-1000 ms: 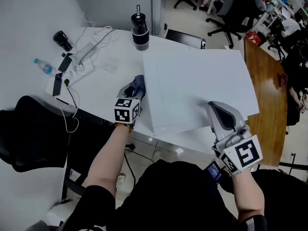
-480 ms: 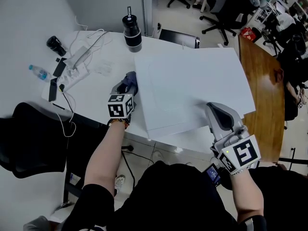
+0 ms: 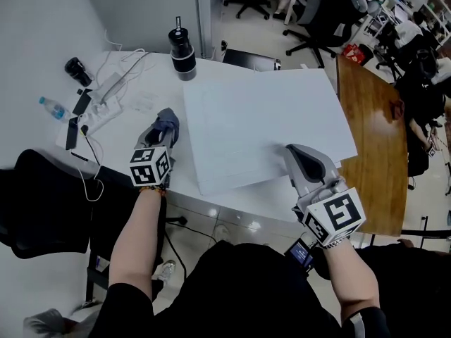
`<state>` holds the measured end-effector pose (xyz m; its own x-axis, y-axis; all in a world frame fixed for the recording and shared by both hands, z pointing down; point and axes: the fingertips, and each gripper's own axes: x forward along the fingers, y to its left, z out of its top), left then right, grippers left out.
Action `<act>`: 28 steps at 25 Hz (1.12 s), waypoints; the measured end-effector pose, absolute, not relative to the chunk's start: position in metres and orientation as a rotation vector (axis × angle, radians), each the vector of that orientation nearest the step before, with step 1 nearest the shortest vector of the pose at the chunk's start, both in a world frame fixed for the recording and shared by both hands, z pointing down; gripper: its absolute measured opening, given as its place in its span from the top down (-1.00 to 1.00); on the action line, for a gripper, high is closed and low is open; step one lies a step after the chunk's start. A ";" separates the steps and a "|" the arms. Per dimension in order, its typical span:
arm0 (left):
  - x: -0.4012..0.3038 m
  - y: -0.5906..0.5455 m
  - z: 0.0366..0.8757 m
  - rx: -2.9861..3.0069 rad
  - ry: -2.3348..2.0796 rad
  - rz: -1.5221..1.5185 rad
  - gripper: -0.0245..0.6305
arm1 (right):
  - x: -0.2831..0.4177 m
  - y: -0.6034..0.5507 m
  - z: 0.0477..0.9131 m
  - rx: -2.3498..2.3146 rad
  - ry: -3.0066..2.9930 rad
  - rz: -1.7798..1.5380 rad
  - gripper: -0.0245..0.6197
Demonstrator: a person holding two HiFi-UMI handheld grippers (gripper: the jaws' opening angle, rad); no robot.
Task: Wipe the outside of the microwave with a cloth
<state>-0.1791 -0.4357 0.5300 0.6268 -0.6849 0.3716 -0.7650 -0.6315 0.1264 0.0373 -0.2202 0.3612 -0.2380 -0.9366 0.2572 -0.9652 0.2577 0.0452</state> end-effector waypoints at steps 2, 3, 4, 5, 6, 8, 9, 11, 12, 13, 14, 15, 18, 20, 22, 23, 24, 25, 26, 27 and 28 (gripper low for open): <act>-0.184 -0.422 0.513 2.591 -1.203 0.392 0.63 | 0.041 -0.214 0.359 1.780 -2.306 0.177 0.92; -0.187 -0.414 0.505 2.598 -1.218 0.378 0.63 | 0.042 -0.210 0.358 1.780 -2.313 0.178 0.92; -0.190 -0.405 0.496 2.603 -1.233 0.363 0.63 | 0.044 -0.205 0.357 1.778 -2.321 0.178 0.92; -0.194 -0.396 0.486 2.609 -1.251 0.349 0.63 | 0.045 -0.200 0.356 1.774 -2.331 0.177 0.92; -0.197 -0.385 0.476 2.612 -1.270 0.334 0.63 | 0.047 -0.194 0.354 1.769 -2.342 0.176 0.92; -0.202 -0.362 0.457 2.617 -1.310 0.306 0.63 | 0.052 -0.182 0.351 1.757 -2.364 0.170 0.92; -0.205 -0.348 0.447 2.619 -1.330 0.292 0.63 | 0.054 -0.174 0.350 1.751 -2.375 0.166 0.92; -0.208 -0.320 0.427 2.629 -1.367 0.262 0.62 | 0.058 -0.158 0.349 1.735 -2.399 0.160 0.92; -0.208 -0.305 0.417 2.638 -1.384 0.248 0.62 | 0.060 -0.150 0.348 1.726 -2.413 0.159 0.92; -0.207 -0.289 0.405 2.651 -1.398 0.236 0.62 | 0.062 -0.141 0.347 1.717 -2.428 0.156 0.92; -0.205 -0.274 0.394 2.667 -1.410 0.223 0.62 | 0.063 -0.133 0.346 1.706 -2.443 0.153 0.92; -0.201 -0.257 0.383 2.686 -1.416 0.208 0.62 | 0.065 -0.125 0.345 1.697 -2.457 0.149 0.92; -0.182 -0.206 0.352 2.748 -1.401 0.160 0.62 | 0.069 -0.099 0.341 1.678 -2.493 0.141 0.92; -0.162 -0.172 0.338 2.791 -1.361 0.136 0.62 | 0.071 -0.082 0.339 1.661 -2.517 0.136 0.92; -0.138 -0.139 0.330 2.829 -1.301 0.117 0.62 | 0.072 -0.064 0.338 1.638 -2.539 0.130 0.92; -0.126 -0.124 0.327 2.841 -1.267 0.106 0.62 | 0.073 -0.056 0.337 1.630 -2.548 0.128 0.92; -0.113 -0.109 0.325 2.849 -1.234 0.095 0.62 | 0.074 -0.048 0.337 1.623 -2.554 0.128 0.92; -0.102 -0.096 0.325 2.857 -1.201 0.086 0.62 | 0.075 -0.040 0.337 1.618 -2.560 0.128 0.92; -0.091 -0.084 0.325 2.867 -1.168 0.082 0.62 | 0.076 -0.033 0.338 1.613 -2.565 0.128 0.92; -0.081 -0.072 0.326 2.876 -1.139 0.082 0.62 | 0.076 -0.026 0.338 1.609 -2.570 0.128 0.92; -0.072 -0.062 0.327 2.884 -1.113 0.083 0.62 | 0.076 -0.020 0.339 1.603 -2.574 0.128 0.92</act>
